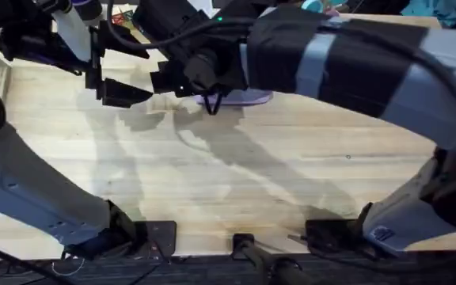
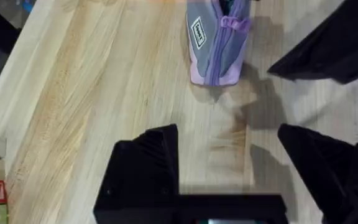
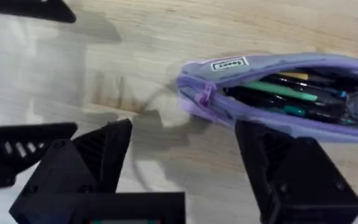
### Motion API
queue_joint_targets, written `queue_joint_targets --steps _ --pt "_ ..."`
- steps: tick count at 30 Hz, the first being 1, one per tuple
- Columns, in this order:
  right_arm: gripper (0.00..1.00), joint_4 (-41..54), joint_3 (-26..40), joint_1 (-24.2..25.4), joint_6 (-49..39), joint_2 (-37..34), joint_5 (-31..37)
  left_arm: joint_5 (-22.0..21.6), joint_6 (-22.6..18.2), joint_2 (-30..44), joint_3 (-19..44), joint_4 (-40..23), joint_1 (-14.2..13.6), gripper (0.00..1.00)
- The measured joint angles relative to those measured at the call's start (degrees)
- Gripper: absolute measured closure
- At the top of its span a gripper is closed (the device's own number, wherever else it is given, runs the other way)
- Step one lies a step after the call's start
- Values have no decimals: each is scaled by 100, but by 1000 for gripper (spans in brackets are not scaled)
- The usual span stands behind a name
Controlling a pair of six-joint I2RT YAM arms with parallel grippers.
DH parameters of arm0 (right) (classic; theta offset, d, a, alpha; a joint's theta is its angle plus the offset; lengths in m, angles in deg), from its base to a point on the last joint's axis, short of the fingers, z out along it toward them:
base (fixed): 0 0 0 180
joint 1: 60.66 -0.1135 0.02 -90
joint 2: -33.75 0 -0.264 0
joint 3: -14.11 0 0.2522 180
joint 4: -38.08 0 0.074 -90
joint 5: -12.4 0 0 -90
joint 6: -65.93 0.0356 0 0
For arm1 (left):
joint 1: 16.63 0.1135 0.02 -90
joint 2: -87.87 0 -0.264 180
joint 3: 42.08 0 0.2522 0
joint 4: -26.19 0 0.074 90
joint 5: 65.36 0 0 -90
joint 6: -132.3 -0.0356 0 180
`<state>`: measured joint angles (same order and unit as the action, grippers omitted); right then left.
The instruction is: Unzip the bag, pick up the pens from the table one at a time and place them inside, then zip the bag closed.
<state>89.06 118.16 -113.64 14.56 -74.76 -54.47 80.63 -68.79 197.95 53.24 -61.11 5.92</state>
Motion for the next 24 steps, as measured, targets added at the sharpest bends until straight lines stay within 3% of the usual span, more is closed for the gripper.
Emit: queue_joint_targets --steps 5,17,24 --pt "13 -134 0 72 0 -213 11 0 0 0 0 2 0 8" --pt "140 -295 0 227 -2 -351 84 0 0 0 0 1 0 6" --pt "371 -317 0 304 -2 -475 176 0 0 0 0 2 0 7"
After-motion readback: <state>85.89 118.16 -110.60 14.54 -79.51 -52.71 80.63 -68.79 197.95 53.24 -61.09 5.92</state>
